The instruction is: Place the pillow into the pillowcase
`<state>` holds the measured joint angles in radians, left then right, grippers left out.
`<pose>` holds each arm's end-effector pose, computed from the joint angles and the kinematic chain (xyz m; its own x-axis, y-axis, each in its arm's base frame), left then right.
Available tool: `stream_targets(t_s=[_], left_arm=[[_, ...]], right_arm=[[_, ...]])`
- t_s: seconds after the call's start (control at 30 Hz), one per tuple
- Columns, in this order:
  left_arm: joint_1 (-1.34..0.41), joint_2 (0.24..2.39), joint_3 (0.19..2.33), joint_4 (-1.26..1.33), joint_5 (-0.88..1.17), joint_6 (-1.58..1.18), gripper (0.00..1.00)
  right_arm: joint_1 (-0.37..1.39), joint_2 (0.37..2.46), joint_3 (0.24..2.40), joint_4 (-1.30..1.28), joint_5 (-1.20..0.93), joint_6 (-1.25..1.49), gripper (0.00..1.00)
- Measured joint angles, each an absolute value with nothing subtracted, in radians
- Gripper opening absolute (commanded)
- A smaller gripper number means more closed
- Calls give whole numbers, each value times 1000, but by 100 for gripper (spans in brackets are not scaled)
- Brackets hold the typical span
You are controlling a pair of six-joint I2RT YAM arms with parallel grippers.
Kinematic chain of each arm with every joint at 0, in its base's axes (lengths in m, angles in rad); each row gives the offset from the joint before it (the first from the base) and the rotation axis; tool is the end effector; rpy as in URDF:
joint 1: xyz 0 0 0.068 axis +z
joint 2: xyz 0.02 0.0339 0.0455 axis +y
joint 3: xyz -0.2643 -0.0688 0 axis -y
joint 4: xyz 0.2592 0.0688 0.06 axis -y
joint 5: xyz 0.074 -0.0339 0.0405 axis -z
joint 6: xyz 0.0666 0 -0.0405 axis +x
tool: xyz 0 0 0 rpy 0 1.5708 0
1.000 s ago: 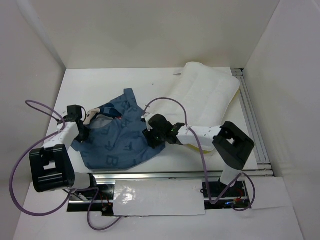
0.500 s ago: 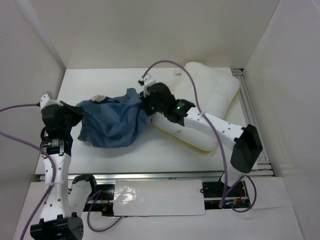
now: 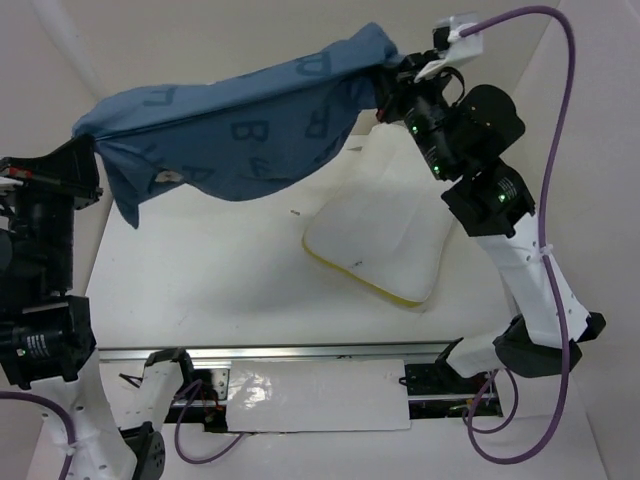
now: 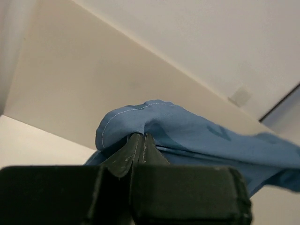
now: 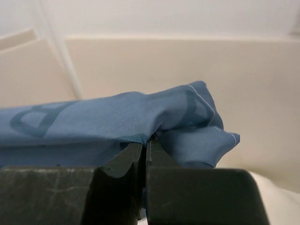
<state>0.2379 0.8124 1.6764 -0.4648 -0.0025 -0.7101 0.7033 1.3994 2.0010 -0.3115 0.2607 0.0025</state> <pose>0.0879 0.0215 0.5961 0.4415 -0.5637 -0.6980 0.0658 0.7962 -0.6014 0.2302 0.1727 0.6097 0.2171 0.1872 -0.9580 -0.4370 0.8962 0.0761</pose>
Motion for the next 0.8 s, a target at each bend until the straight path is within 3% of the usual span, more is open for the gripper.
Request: stream_targets(t_s=[0.13, 0.3, 0.37, 0.4, 0.43, 0.47, 0.5, 0.53, 0.57, 0.67, 0.8], left_arm=[[229, 804, 1568, -426, 116, -712, 0], [227, 828, 1221, -283, 261, -749, 0], [221, 860, 1093, -239, 298, -764, 3], [216, 886, 1022, -203, 306, -765, 15], [209, 915, 955, -188, 311, -762, 30], [199, 942, 905, -187, 312, -752, 44], [187, 977, 862, -194, 312, -743, 60], [176, 1011, 838, -213, 310, -736, 68], [168, 1045, 826, -235, 304, -734, 100], [148, 1093, 824, -262, 274, -715, 100], [134, 1088, 820, -266, 205, -711, 97]], right_arm=[[651, 1434, 2068, -307, 301, -16, 0], [479, 1697, 2206, -362, 146, 28, 7], [425, 1876, 2287, -382, 56, 51, 20], [406, 1963, 2315, -393, 19, 60, 34], [389, 2048, 2326, -405, -7, 64, 54], [374, 2122, 2325, -424, -23, 68, 83], [363, 2180, 2318, -438, -33, 72, 96], [353, 2232, 2300, -456, -43, 64, 100], [344, 2265, 2275, -480, -50, 60, 100], [327, 2273, 2164, -526, -47, 58, 100], [338, 2107, 1950, -510, -11, 61, 100]])
